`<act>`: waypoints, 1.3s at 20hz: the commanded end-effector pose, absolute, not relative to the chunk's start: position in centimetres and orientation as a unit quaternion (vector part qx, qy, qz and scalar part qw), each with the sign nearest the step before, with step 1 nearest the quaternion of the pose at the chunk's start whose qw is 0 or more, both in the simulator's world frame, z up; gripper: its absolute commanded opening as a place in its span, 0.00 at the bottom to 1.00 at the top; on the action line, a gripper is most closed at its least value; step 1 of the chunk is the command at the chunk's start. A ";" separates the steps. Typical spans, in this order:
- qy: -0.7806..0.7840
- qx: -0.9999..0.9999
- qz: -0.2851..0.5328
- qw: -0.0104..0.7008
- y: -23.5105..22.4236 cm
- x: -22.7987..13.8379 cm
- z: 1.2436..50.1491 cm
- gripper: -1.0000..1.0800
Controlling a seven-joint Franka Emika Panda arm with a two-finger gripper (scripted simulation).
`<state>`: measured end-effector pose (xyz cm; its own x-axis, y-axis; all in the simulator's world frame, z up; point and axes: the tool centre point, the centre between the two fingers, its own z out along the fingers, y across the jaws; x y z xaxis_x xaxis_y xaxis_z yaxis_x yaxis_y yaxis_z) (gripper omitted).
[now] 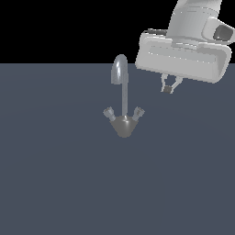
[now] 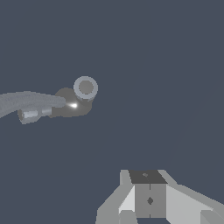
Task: Turn on the faucet by rotating a designated handle.
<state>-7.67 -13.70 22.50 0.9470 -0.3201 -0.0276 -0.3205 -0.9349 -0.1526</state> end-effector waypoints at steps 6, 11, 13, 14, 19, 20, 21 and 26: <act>0.238 -0.964 -0.011 0.121 -8.3 -1.3 13.5 0.60; 0.232 -0.964 -0.043 0.122 -6.9 3.9 10.8 0.81; 0.202 -0.972 -0.020 0.122 -5.4 3.2 10.0 0.30; 0.238 -0.964 -0.032 0.112 -9.4 2.5 9.2 0.23; 0.221 -0.970 -0.039 0.094 -9.7 1.6 8.0 0.83; 0.191 -0.978 -0.045 0.072 -11.7 1.2 7.9 0.47; 0.237 -0.966 -0.046 0.089 -7.2 2.9 8.6 0.14; 0.200 -0.973 -0.047 0.107 -9.0 2.7 8.3 0.21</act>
<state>3.91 -11.04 13.04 0.8934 -0.4328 0.1201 -0.3966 -0.8857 -0.2415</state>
